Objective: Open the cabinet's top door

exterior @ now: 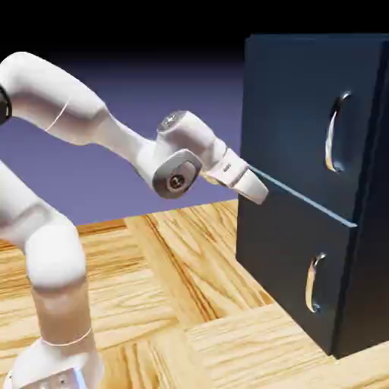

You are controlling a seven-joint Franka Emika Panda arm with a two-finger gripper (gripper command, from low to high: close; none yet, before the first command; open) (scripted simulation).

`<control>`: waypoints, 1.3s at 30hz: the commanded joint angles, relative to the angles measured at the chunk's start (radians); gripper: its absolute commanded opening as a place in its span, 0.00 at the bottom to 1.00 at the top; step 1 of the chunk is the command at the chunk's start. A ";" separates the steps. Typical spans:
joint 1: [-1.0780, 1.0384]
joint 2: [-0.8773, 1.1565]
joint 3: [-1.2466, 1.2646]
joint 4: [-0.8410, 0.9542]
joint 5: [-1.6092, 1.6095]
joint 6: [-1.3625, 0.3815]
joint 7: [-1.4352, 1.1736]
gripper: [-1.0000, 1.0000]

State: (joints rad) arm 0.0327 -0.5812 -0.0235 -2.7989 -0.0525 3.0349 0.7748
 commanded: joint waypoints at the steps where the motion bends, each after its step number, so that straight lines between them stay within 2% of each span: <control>1: 0.017 -0.009 -0.019 0.009 -0.044 -0.002 0.028 0.50; 39: 0.668 -0.362 -0.759 0.359 -1.696 -0.068 1.094 0.50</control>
State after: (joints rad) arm 0.7011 -0.9427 -0.7828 -2.4399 -1.7486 2.9669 1.8687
